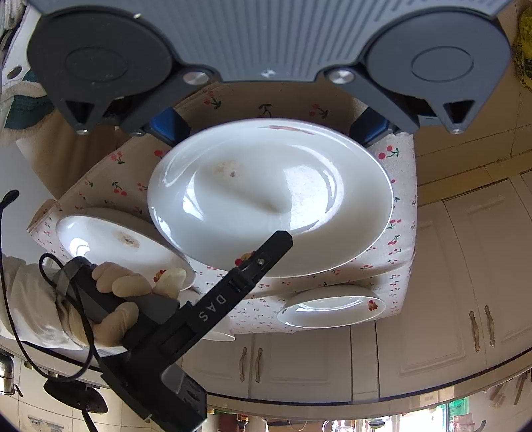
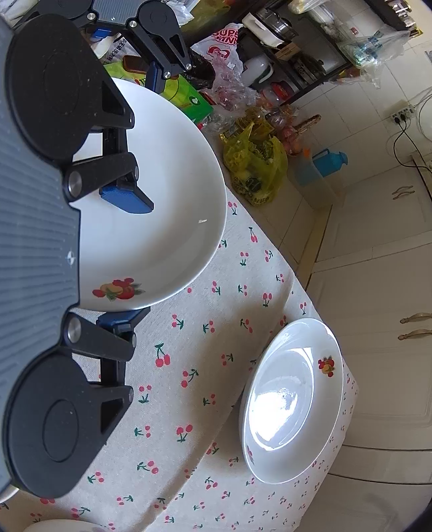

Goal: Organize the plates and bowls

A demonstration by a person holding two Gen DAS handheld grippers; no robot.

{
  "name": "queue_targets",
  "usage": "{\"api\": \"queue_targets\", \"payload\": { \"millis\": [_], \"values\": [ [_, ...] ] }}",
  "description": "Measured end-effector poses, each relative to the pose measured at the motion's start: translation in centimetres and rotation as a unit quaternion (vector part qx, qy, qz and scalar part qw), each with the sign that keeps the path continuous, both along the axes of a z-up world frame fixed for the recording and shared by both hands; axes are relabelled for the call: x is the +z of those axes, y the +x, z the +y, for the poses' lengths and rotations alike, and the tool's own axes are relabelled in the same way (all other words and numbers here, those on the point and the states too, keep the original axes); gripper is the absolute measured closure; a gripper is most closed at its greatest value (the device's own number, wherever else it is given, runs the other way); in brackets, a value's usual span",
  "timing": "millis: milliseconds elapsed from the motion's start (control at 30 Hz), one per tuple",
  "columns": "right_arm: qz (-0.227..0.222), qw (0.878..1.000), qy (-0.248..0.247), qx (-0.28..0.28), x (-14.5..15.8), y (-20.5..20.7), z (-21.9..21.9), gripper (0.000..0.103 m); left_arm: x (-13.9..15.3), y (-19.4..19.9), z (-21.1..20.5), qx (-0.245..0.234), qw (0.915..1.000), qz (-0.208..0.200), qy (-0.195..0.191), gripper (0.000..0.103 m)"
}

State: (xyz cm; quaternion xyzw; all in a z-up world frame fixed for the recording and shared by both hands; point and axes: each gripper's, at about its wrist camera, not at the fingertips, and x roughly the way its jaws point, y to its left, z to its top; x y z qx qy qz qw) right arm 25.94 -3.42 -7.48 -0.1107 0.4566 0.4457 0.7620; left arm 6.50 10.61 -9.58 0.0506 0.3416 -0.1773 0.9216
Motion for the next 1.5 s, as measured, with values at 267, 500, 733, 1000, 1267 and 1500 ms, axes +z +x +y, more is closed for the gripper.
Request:
{"api": "queue_targets", "payload": {
  "millis": [267,500,733,1000,1267,1500],
  "values": [
    [0.0,1.0,0.013,-0.017,0.4,0.9,-0.4,0.039,0.5,1.3,0.3,-0.011,0.9999,-0.003,0.008,0.002],
    [-0.011,0.999,0.019,-0.042,0.8,2.8,-0.9,0.039,0.7,4.2,0.4,-0.022,0.9997,-0.004,0.011,0.002],
    [-0.016,0.998,0.016,-0.066,0.6,4.6,-1.3,0.039,0.5,6.7,0.5,-0.026,0.9996,-0.003,0.008,0.002],
    [-0.015,0.997,0.013,-0.079,0.0,5.6,-1.7,0.039,0.4,7.3,0.2,-0.033,0.9992,-0.009,0.019,0.002],
    [-0.017,0.997,0.009,-0.077,-0.2,5.6,-1.5,0.038,0.3,7.3,0.1,-0.034,0.9992,-0.008,0.021,0.002],
    [-0.026,0.997,0.0,-0.076,-0.1,5.4,-1.3,0.037,0.3,7.5,0.0,-0.033,0.9992,-0.008,0.022,0.002]
  ]
}}
